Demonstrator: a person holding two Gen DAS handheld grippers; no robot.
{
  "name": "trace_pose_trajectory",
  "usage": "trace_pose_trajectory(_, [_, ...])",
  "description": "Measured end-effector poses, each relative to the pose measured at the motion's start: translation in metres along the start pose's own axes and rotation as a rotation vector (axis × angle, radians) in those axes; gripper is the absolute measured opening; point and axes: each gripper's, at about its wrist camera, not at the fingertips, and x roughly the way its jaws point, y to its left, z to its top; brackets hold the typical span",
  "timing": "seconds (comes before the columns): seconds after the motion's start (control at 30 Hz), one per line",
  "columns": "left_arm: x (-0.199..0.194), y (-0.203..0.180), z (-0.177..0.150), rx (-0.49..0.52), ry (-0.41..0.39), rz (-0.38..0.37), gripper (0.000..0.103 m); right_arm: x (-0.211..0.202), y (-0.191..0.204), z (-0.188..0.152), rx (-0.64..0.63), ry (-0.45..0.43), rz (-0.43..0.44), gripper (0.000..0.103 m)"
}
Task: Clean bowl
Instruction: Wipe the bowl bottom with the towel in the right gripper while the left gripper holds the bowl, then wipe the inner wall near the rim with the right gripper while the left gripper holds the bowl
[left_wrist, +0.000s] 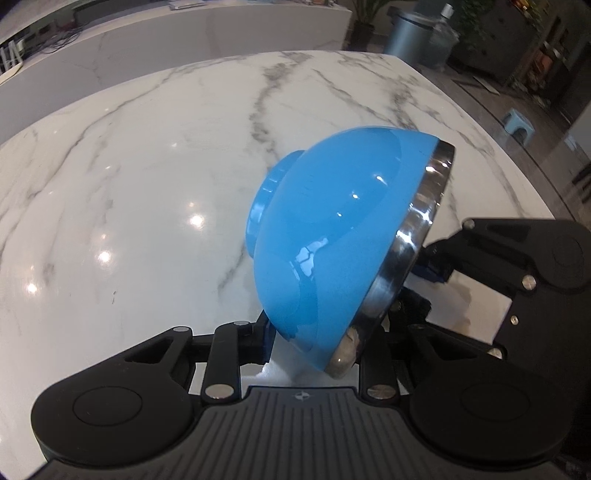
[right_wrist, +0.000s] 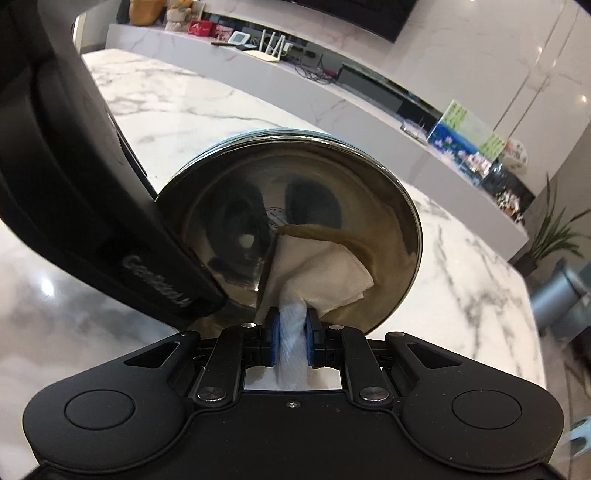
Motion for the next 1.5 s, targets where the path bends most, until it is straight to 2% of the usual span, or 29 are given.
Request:
trace_pose_trajectory(0.1, [0.000, 0.002, -0.001, -0.017, -0.010, -0.004, 0.025, 0.001, -0.001, -0.001, 0.000, -0.002, -0.012, 0.011])
trace_pose_trajectory(0.23, [0.001, 0.006, -0.001, -0.070, -0.031, -0.016, 0.031, 0.003, -0.006, -0.002, 0.023, -0.001, -0.014, 0.011])
trace_pose_trajectory(0.3, [0.002, 0.007, -0.001, -0.087, -0.036, -0.012, 0.035, 0.003, -0.016, -0.002, 0.100, 0.007, 0.025, 0.011])
trace_pose_trajectory(0.47, [0.004, 0.009, 0.000, -0.129, -0.059, -0.011, 0.036, 0.003, -0.030, -0.001, 0.222, 0.021, 0.102, 0.012])
trace_pose_trajectory(0.57, [0.006, 0.010, 0.001, -0.145, -0.068, 0.001, 0.035, 0.005, -0.038, 0.000, 0.295, 0.028, 0.169, 0.012])
trace_pose_trajectory(0.6, [0.007, 0.010, 0.001, -0.143, -0.069, 0.002, 0.031, 0.006, -0.040, 0.000, 0.306, 0.030, 0.183, 0.012])
trace_pose_trajectory(0.7, [0.007, 0.009, 0.001, -0.131, -0.068, -0.006, 0.021, 0.004, -0.036, 0.001, 0.283, 0.029, 0.177, 0.012])
trace_pose_trajectory(0.87, [0.006, 0.007, 0.002, -0.099, -0.045, -0.013, 0.021, -0.003, -0.020, -0.002, 0.177, 0.018, 0.126, 0.011])
trace_pose_trajectory(1.0, [0.005, 0.006, 0.002, -0.066, -0.024, -0.022, 0.021, -0.013, 0.001, -0.008, 0.036, 0.007, 0.036, 0.011])
trace_pose_trajectory(1.17, [0.003, 0.005, 0.002, -0.041, 0.002, -0.041, 0.021, -0.015, 0.011, -0.014, -0.073, -0.007, -0.053, 0.011])
trace_pose_trajectory(1.37, [0.001, 0.006, 0.001, -0.047, -0.003, -0.038, 0.021, -0.015, 0.011, -0.019, -0.075, -0.011, -0.060, 0.011])
trace_pose_trajectory(1.5, [0.000, 0.006, -0.001, -0.075, -0.036, -0.009, 0.028, -0.010, -0.005, -0.012, 0.044, 0.008, 0.011, 0.011])
